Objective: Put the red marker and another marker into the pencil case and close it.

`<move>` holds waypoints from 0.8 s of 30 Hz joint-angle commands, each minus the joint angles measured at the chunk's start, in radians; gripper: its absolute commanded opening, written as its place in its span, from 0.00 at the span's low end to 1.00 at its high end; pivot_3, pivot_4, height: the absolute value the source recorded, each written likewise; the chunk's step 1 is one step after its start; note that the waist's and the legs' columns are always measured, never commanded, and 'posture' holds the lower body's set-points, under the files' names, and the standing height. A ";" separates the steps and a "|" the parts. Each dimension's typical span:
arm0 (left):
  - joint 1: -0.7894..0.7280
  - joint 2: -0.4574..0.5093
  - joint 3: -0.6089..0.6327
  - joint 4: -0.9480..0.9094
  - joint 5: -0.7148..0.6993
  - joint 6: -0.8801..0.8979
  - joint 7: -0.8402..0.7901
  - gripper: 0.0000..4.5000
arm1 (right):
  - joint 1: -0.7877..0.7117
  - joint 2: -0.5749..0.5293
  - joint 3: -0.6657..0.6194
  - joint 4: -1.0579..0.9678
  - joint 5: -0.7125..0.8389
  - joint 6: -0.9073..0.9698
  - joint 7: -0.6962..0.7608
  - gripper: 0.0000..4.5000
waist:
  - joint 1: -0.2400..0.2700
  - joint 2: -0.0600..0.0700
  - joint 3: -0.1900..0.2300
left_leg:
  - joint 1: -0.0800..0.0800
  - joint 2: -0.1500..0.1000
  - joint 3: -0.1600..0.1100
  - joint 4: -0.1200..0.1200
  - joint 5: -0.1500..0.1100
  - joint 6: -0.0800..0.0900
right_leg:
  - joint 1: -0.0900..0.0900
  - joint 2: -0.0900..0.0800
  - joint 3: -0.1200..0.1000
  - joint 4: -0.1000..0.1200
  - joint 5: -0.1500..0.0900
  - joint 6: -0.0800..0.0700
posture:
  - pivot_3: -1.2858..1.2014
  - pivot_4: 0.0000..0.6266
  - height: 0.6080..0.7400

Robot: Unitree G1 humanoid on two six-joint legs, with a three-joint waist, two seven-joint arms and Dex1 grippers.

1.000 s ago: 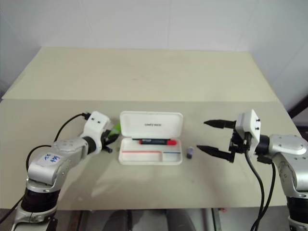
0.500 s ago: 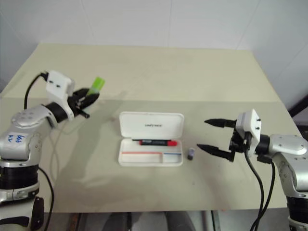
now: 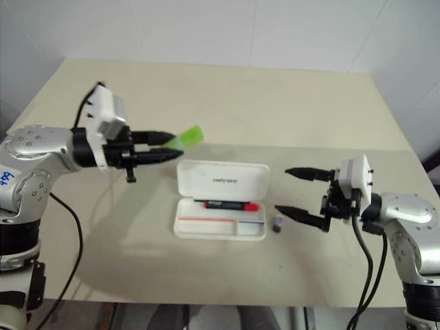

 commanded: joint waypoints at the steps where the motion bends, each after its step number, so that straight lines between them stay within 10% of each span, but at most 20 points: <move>1: -0.055 0.019 -0.062 -0.062 -0.021 0.058 -0.040 0.25 | 0.011 -0.001 -0.028 -0.037 0.015 -0.019 -0.005 1.00 | 0.001 0.000 0.000 | 0.000 0.000 0.000 0.001 0.000 0.000 | 0.000 0.000 0.000 0.000 0.000 0.000 | 0.52 0.24 1.00; 24: -0.020 -0.100 -0.446 -0.127 0.197 0.083 0.001 0.25 | 0.091 -0.002 0.009 -0.039 -0.002 -0.091 0.130 1.00 | 0.000 0.001 0.000 | 0.000 0.000 0.000 0.010 0.000 0.001 | 0.004 0.000 0.001 0.003 0.000 0.002 | 0.52 0.24 1.00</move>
